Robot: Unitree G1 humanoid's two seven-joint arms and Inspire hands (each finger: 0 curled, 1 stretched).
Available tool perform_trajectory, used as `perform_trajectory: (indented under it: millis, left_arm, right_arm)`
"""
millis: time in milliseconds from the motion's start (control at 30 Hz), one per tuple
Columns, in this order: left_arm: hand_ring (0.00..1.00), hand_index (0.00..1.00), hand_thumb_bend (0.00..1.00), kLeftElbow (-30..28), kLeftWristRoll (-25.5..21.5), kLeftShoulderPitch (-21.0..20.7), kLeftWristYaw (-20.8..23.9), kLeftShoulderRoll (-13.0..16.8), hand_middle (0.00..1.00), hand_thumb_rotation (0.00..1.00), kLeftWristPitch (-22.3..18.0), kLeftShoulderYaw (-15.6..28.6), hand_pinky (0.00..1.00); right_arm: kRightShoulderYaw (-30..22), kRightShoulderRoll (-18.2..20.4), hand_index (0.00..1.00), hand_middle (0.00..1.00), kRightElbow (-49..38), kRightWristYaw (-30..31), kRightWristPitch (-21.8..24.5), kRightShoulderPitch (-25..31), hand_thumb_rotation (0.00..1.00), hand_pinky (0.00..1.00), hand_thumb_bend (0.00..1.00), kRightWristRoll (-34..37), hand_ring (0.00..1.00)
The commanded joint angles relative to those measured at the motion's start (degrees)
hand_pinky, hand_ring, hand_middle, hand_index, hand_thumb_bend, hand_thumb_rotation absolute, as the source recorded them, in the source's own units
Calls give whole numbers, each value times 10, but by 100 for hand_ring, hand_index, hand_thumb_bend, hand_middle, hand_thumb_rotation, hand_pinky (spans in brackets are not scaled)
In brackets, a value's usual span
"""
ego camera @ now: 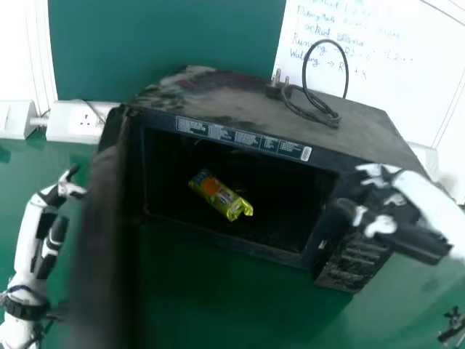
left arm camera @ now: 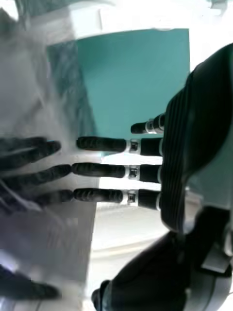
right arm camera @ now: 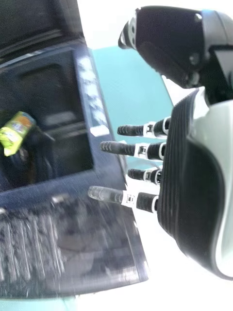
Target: Put biscuit inside oven
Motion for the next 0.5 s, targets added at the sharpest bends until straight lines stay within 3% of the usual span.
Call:
perform_trajectory:
  millis: [0,167,367,467]
  left_arm:
    - [44,49,51,-18,6,6,-1,-2,48,6,5,-11,40]
    - [43,49,51,-40,-3,12,-10,3,47,5,19,-29,38]
    - [42,48,51,-70,1,25,-18,2,46,5,37,-47,36]
    - [43,48,51,-72,0,30,-26,4,47,5,38,-57,35]
  right_arm:
    - [-37,-10,91,78,10,-6,5,15,56,60,83,16,70]
    - [-83,0,89,75,35,-27,1,42,59,59,86,31,69]
    - [-109,3,90,75,48,-60,6,68,59,45,87,43,64]
    - [-120,1,89,75,57,-74,-11,85,60,54,88,44,68]
